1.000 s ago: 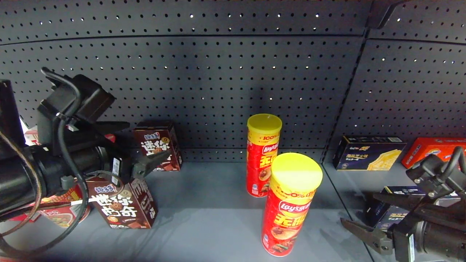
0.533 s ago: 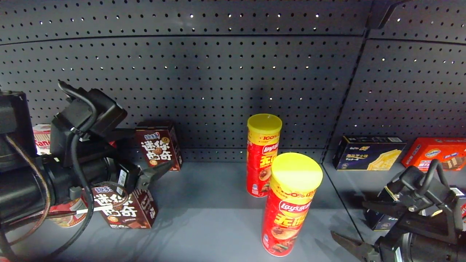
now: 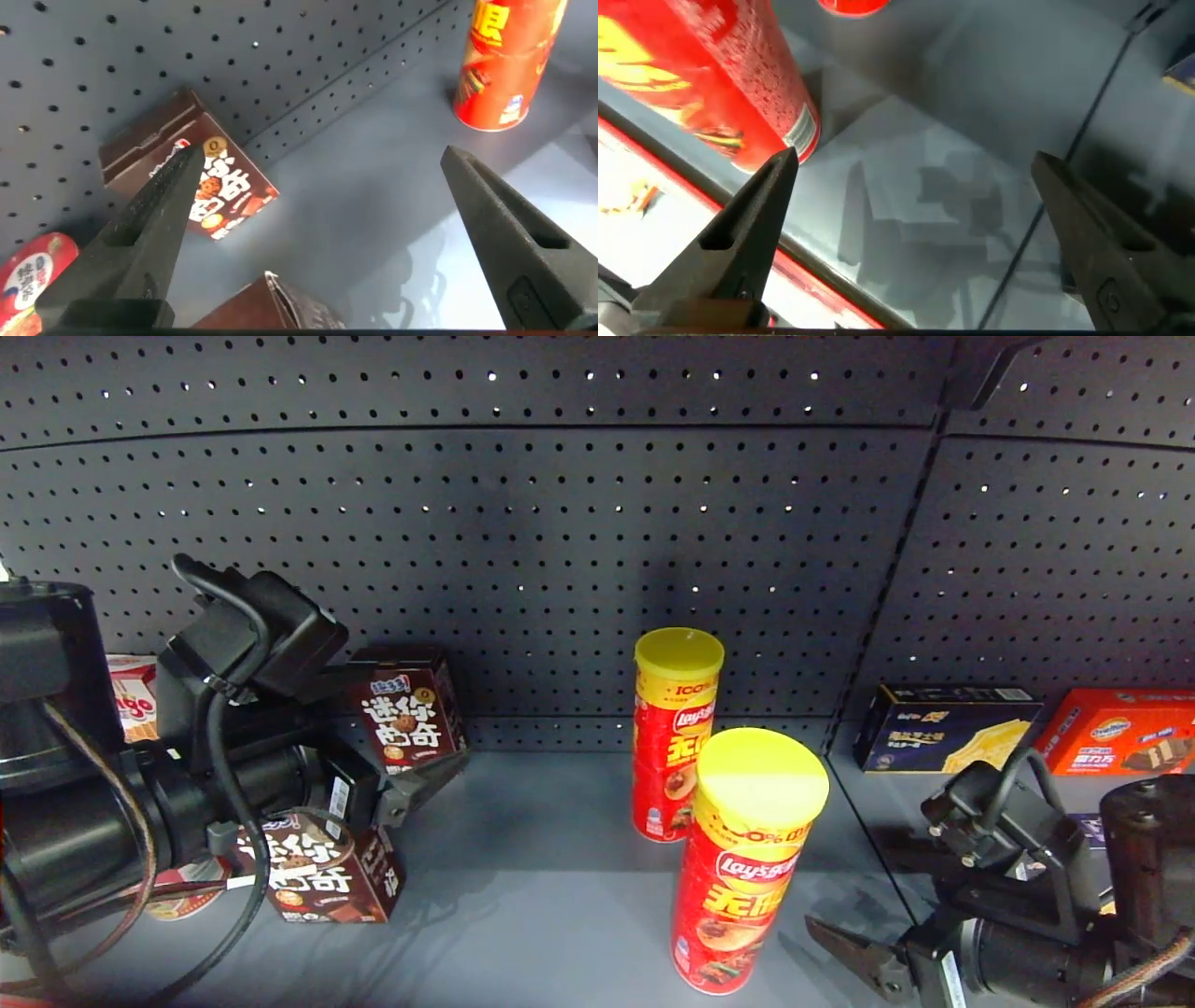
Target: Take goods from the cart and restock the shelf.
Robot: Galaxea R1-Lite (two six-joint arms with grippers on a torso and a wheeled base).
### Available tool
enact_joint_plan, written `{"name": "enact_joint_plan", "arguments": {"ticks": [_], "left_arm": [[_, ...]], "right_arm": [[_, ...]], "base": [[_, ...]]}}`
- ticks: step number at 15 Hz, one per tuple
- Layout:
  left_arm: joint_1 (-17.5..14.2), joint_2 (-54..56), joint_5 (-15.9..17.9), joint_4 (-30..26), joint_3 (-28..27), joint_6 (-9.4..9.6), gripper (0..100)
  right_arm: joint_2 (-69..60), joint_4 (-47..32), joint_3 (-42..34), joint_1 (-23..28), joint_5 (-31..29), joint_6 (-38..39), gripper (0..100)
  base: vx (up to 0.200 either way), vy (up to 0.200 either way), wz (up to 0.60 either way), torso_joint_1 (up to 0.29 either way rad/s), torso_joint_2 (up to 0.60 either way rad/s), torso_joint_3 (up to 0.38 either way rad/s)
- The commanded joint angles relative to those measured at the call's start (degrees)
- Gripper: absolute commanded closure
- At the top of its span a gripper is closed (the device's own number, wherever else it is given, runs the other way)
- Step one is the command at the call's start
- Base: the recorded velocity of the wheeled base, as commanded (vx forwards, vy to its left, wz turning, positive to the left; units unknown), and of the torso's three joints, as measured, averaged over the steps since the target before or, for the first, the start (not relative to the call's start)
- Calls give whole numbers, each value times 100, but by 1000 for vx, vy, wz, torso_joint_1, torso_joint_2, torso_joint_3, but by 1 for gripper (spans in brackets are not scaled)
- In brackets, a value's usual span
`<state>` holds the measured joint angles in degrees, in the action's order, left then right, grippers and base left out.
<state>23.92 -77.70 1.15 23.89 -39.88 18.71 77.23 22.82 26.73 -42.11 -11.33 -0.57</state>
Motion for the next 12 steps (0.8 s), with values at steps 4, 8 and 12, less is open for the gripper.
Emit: {"name": "enact_joint_plan", "arguments": {"ticks": [4,8,12], "left_arm": [[-28,-52,70,10,-47,1,0],[-28,-26,61,1,-64,1,0],[-45,-17,61,1,-55,1,0]], "right_arm": [[513,21,350,53,-1,-4,0],[724,21,499,106,-1,-4,0],[732,21,482,97,-1,-22,0]], "base": [[0,0,0,0,0,0],[0,0,0,0,0,0],[0,0,0,0,0,0]]}}
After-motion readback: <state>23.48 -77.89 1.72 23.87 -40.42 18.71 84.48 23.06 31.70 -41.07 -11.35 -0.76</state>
